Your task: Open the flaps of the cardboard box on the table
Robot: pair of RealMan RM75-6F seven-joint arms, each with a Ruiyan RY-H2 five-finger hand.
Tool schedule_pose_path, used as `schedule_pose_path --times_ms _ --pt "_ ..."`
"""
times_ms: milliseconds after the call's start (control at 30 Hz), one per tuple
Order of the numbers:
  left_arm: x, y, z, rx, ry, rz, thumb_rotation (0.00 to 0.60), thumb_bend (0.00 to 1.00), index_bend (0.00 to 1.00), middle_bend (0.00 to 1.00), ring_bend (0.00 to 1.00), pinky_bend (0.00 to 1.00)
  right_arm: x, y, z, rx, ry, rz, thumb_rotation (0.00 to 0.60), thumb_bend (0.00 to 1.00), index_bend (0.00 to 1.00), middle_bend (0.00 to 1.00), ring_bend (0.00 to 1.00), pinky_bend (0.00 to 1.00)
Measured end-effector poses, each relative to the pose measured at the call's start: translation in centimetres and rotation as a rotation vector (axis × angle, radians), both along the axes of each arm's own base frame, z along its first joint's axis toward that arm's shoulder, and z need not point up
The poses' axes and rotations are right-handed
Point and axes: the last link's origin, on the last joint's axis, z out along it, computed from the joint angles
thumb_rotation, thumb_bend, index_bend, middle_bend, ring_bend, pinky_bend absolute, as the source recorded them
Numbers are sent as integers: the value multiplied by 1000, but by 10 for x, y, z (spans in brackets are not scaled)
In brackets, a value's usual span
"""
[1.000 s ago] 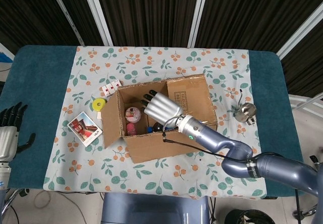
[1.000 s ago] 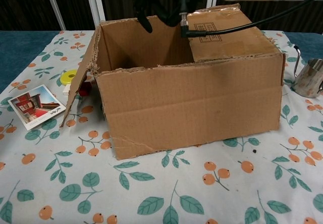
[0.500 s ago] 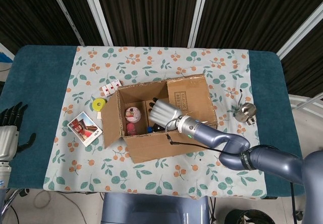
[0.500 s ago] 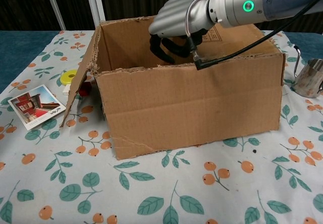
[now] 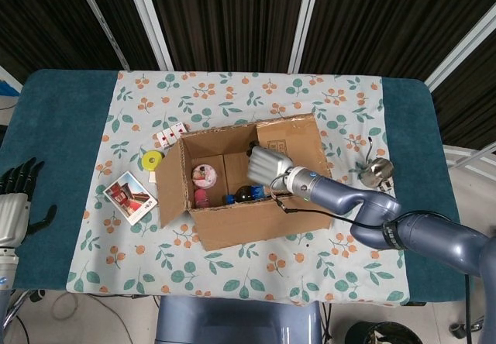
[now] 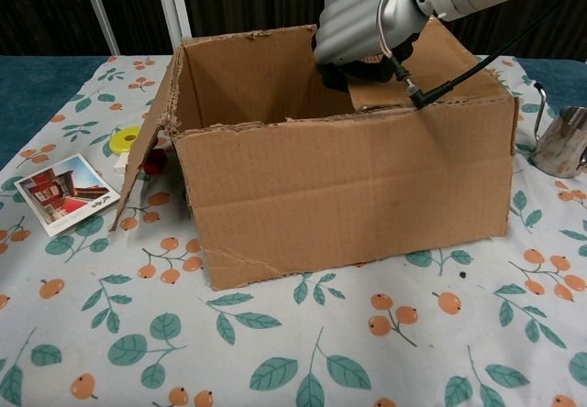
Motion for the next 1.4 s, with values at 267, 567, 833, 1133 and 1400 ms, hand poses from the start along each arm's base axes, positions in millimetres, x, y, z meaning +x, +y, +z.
schedule_pose_path --times_ms 267,567,833,1133,1400 --pt "1 0 -1 -8 -17 4 600 331 0 0 0 43 5 6 18 -23 67 79 600 1000 607 439 277 263" --pt "2 0 0 -6 -27 1 600 331 0 0 0 43 8 11 31 -44 125 140 600 1000 608 439 277 263" --pt "1 0 0 -11 -29 5 600 334 0 0 0 43 21 14 51 -76 150 186 600 1000 611 443 277 263" --pt "1 0 1 -11 -34 6 600 336 0 0 0 43 27 10 75 -121 165 180 600 1000 611 442 276 263" --pt "1 0 1 -10 -32 7 600 336 0 0 0 33 24 5 94 -161 181 157 600 805 535 406 266 260"
